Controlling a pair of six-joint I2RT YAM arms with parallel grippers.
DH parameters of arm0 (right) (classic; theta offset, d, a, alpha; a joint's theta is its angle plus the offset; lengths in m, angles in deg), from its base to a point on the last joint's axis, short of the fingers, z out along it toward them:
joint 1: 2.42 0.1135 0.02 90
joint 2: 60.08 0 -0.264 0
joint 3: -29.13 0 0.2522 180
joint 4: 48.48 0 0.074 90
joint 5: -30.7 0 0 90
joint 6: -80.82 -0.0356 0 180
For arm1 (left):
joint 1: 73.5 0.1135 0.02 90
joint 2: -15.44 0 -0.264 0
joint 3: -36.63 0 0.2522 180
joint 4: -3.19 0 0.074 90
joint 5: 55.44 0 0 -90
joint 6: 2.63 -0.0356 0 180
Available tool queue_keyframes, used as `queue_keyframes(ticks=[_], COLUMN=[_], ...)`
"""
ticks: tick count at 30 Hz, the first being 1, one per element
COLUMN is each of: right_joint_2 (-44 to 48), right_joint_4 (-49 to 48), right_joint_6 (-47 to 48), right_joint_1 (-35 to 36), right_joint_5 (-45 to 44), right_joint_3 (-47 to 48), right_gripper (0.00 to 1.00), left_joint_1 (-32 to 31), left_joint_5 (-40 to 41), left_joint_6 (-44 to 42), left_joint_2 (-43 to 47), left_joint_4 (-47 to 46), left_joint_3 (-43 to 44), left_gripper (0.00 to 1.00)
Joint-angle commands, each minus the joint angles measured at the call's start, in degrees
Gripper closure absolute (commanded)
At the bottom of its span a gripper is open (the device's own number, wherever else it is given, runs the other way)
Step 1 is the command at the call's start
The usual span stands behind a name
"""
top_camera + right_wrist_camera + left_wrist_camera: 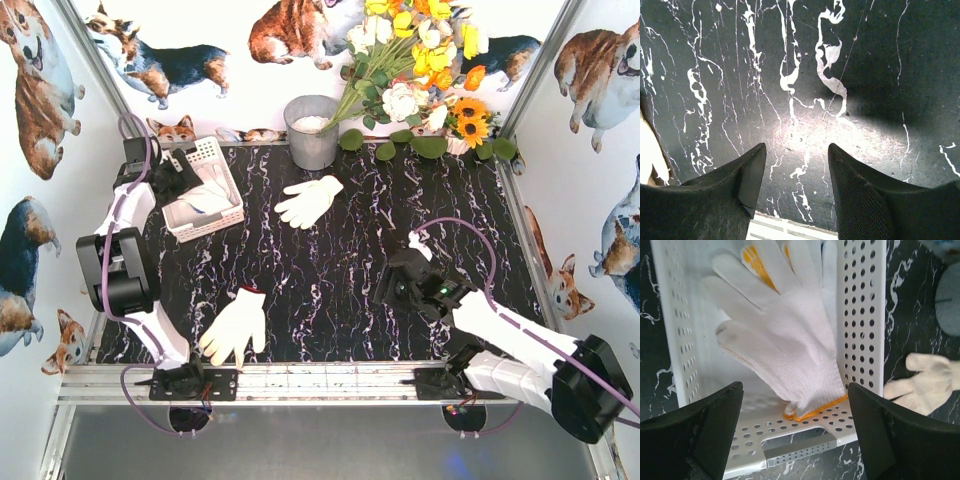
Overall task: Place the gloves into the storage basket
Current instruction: Place the glove in the bin, then adjust the glove in the bin.
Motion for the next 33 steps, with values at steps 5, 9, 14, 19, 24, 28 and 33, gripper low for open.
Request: queue_keyframes(ticks=[5, 9, 14, 19, 24, 28, 33], right_joint_2=[2.1, 1.0, 0.1, -0.6, -0.4, -0.6, -0.5], right_joint_4=[0.0, -0.4, -0.8, -1.1, -1.0, -1.1, -1.1], right_joint_6=[0.9, 1.0, 1.2, 1.5, 1.4, 1.5, 1.5], right_joint_1=[0.0, -0.1, -0.2, -0.3, -0.3, -0.4, -0.4], right_joint_5=[-3.4, -3.2, -3.0, -2.8, -2.8, -2.6, -2.6], right_joint_3=[2.5, 2.7, 3.0, 3.1, 2.9, 2.8, 2.9], right_gripper=[0.46, 0.46, 0.46, 0.46, 0.46, 0.46, 0.46], left_joint_1=[2.1, 2.1, 2.1, 2.6, 3.2, 3.8, 4.0], left_joint_5=[-2.1, -4.8, -4.4, -2.0, -1.4, -2.1, -2.7], left_joint_6=[8.5, 11.0, 12.2, 13.7, 16.0, 17.8, 18.6], left_joint_2=[-1.8, -8.0, -11.3, -12.8, -13.2, -13.8, -14.9], left_joint_4=[-7.6, -8.1, -8.1, -8.6, -9.8, -11.9, -13.6], left_joint_3=[2.1, 6.7, 7.2, 5.2, 3.1, 1.6, 1.4], left_gripper=[0.27, 0.39, 0.5, 0.52, 0.53, 0.52, 0.47])
